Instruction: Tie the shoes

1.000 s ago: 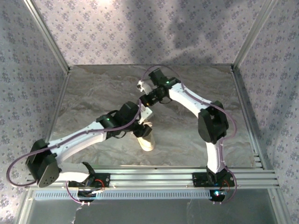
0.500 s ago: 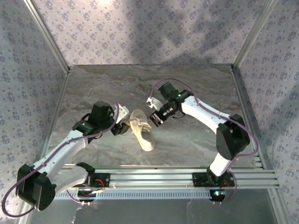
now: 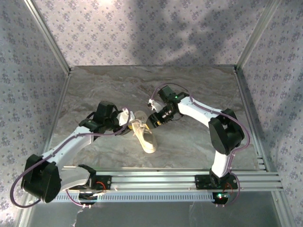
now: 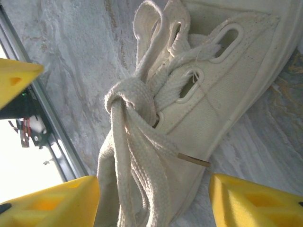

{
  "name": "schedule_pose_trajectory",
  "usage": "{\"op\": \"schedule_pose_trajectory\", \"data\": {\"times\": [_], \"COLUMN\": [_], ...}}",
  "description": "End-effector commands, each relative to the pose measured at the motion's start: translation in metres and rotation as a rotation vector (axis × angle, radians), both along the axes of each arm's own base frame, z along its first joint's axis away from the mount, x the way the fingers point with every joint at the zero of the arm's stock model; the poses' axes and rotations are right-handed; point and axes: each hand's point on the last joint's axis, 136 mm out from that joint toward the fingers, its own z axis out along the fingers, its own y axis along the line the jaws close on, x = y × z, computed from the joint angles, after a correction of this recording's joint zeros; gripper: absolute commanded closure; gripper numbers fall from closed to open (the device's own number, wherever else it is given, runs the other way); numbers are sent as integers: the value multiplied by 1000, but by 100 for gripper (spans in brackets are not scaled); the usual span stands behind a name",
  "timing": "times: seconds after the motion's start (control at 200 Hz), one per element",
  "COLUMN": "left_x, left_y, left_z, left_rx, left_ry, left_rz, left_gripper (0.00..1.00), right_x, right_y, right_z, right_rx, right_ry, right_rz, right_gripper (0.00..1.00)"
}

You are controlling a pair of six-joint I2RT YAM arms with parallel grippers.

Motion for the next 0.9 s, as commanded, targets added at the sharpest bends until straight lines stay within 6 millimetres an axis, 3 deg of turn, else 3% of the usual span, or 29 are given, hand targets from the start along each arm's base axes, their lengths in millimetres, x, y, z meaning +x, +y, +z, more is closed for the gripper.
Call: {"op": "schedule_pose_trajectory", "data": {"times": [0.0, 0.25, 0.505, 0.695, 0.8, 0.894], "left_x": [12, 17, 30, 39, 38, 33], "left_y": [-13, -31, -30, -33, -36, -37], "left_z": [8, -10, -43, -55, -57, -54], "left_rx": [41, 68, 160, 168, 155, 140], "left_ry": [-114, -61, -25, -8, 16, 29], "left_rz": [-162, -296, -350, -367, -377, -379], "left_gripper": [40, 39, 38, 39, 48, 71], "right_x": [-4, -10, -11, -16, -17, -16], "right_y": [8, 10, 4, 1, -3, -9], "right_z": [2, 1, -4, -9, -10, -9], "right_rx": [28, 34, -10, -33, -50, -77], "right_ry": [72, 134, 133, 145, 141, 117], "right_rz": [1, 33, 25, 33, 39, 39], "right_gripper": [39, 48, 55, 58, 71, 90]}}
